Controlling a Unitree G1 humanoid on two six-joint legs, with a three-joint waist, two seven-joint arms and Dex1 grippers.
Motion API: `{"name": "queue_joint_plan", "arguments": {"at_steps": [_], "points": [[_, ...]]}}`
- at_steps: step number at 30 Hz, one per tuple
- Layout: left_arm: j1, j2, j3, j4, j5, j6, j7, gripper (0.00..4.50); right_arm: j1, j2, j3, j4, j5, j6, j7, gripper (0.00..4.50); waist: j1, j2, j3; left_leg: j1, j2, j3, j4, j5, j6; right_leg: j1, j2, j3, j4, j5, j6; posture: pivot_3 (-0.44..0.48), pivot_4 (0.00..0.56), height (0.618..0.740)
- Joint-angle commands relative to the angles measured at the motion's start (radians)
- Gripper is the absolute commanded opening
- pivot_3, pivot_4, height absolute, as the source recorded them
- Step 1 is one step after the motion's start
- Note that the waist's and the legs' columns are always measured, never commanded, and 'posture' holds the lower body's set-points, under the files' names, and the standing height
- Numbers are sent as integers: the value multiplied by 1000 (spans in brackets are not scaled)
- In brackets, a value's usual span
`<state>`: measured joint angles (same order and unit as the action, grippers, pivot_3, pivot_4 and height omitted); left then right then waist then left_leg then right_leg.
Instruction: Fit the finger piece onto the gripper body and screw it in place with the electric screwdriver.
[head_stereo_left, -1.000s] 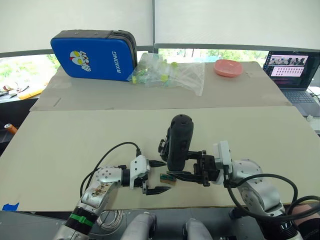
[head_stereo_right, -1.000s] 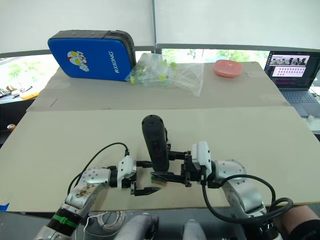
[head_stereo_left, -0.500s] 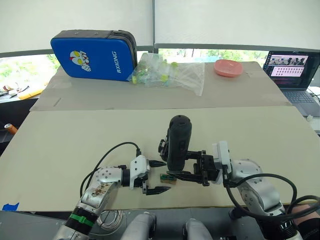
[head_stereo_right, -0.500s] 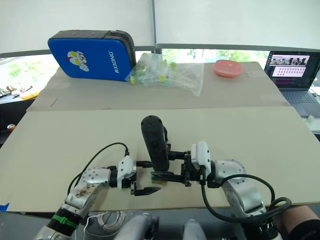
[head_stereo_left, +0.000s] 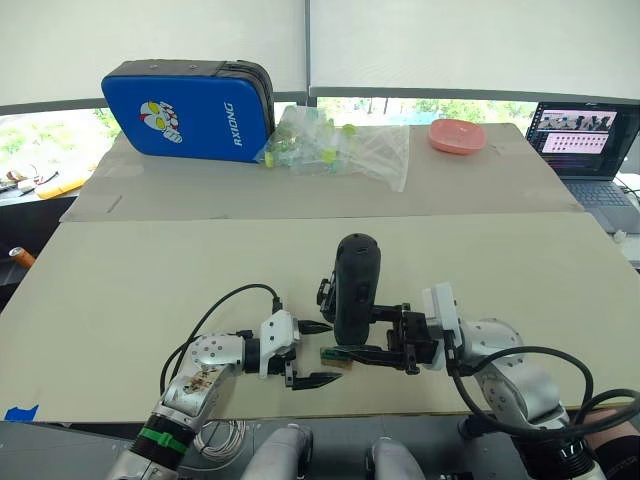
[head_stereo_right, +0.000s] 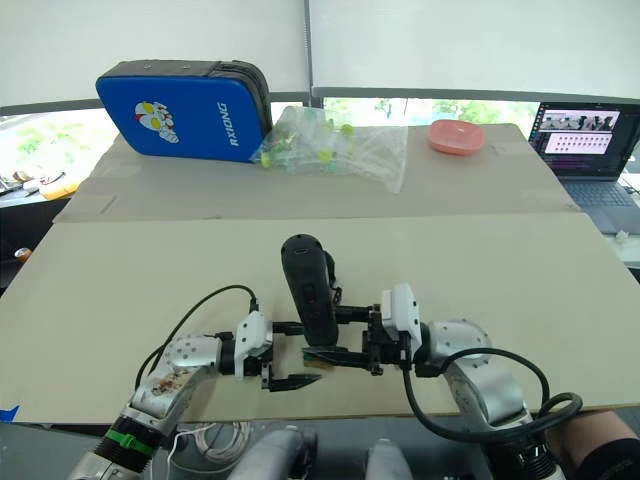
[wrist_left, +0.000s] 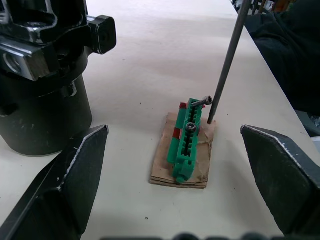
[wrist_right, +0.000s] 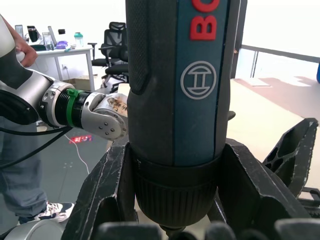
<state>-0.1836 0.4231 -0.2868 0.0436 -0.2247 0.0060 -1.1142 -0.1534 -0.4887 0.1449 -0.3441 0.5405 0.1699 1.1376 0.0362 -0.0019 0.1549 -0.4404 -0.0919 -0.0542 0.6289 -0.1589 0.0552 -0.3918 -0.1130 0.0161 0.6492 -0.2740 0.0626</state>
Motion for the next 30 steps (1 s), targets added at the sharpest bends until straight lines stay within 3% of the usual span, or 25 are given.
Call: {"name": "queue_joint_plan", "arguments": {"at_steps": [1,30], "points": [[24,-4,-29,22,15,21,2,4500,-21,-1,-20,-58,52,3,9,1908,0,0,0,0,0,0,0,0,0,0,0,0,0,0,0,0,150,740],[16,-7,-28,35,17,18,1,4500,-36,-36,-69,-139,112,27,-31,1908,2,0,0,0,0,0,0,0,0,1,-1,0,-1,0,0,0,150,740]]}}
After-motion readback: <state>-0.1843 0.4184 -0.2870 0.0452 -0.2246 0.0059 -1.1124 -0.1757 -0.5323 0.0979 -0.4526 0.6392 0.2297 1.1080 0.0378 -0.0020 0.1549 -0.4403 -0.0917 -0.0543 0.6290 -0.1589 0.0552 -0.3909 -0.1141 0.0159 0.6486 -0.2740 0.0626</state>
